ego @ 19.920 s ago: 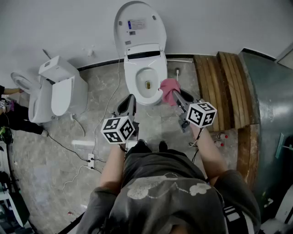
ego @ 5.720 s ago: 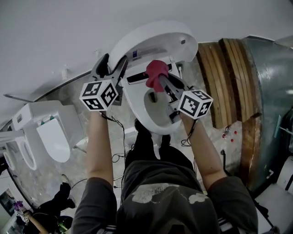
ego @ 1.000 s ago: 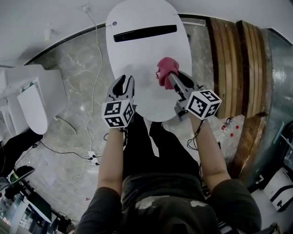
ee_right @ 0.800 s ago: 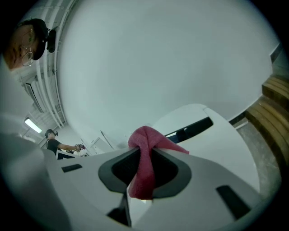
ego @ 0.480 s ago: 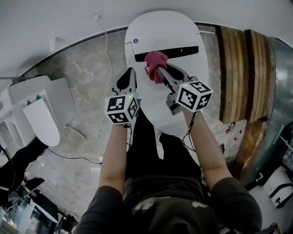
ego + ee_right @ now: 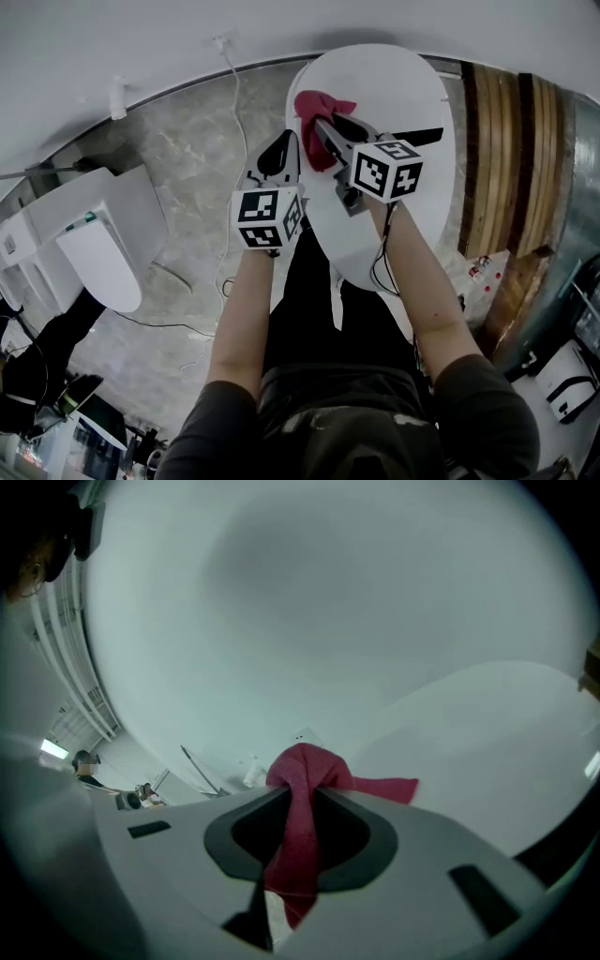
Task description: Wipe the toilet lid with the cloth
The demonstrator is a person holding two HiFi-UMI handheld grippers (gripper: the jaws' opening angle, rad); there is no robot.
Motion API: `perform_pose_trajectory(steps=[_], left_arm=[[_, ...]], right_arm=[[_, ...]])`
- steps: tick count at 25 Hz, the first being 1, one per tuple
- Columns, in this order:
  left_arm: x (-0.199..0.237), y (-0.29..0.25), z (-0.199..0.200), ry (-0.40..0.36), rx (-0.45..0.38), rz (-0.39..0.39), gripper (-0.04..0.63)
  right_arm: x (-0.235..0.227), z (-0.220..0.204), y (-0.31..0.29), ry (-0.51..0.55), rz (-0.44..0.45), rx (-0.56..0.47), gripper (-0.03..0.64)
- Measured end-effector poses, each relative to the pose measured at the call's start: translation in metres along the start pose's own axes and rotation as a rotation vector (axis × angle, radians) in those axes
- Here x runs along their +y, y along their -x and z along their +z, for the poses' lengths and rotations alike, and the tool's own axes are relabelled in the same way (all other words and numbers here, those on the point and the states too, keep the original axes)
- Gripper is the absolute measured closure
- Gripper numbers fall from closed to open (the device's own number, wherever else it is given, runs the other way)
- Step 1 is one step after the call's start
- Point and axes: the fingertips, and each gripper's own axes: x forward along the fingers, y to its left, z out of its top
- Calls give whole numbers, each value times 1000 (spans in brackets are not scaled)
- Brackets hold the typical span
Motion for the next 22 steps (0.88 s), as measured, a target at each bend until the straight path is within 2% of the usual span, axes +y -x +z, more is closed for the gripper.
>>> perform_pose_trajectory(steps=[6, 11, 17, 22], left_arm=[[14, -20, 4, 17, 22, -12, 588], [18, -40, 9, 19, 30, -19, 588], [8, -54, 14, 3, 21, -7, 588], [-12, -61, 15, -13, 10, 22, 588]], right_arm=[[-13, 19, -32, -3, -33, 31, 549], [-40, 54, -38, -13, -70, 7, 549], [-94, 100, -11, -36, -153, -64, 549], [-142, 121, 31, -62, -202, -104, 549]])
